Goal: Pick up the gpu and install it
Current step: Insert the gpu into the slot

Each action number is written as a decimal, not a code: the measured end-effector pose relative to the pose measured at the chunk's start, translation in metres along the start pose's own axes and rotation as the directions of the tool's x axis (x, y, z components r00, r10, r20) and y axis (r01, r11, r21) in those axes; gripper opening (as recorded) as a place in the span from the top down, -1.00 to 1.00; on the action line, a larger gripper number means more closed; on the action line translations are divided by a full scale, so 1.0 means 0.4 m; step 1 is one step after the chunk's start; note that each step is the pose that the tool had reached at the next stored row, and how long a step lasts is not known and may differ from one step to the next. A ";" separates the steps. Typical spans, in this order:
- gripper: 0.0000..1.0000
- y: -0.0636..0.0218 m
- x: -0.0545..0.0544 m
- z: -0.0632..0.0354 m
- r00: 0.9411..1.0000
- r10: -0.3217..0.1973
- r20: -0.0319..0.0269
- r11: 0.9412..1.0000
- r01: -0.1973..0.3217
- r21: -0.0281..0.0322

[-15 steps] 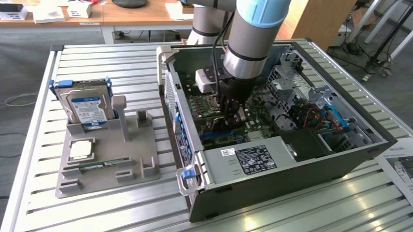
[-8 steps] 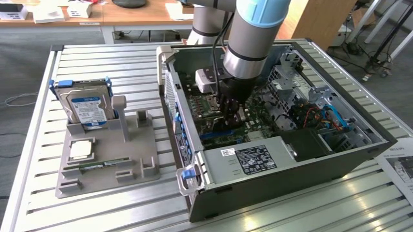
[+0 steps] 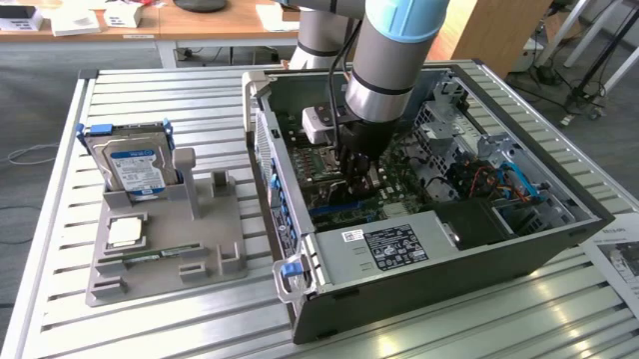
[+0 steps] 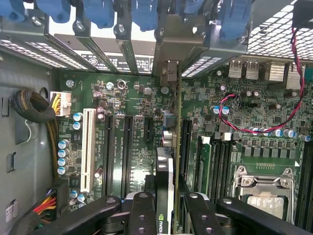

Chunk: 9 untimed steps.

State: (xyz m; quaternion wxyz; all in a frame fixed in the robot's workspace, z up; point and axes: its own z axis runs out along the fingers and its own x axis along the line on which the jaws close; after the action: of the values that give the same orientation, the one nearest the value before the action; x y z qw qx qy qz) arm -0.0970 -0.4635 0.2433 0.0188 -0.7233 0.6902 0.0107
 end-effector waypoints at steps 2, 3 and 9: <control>0.46 0.000 0.000 0.000 1.000 0.000 0.000 1.000 0.000 0.000; 0.46 0.000 0.000 0.000 1.000 0.000 0.000 1.000 0.000 0.000; 0.46 0.000 0.000 0.000 1.000 0.000 0.000 1.000 0.000 0.000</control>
State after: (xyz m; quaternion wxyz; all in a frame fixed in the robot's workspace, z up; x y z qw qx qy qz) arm -0.0969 -0.4637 0.2433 0.0189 -0.7233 0.6902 0.0107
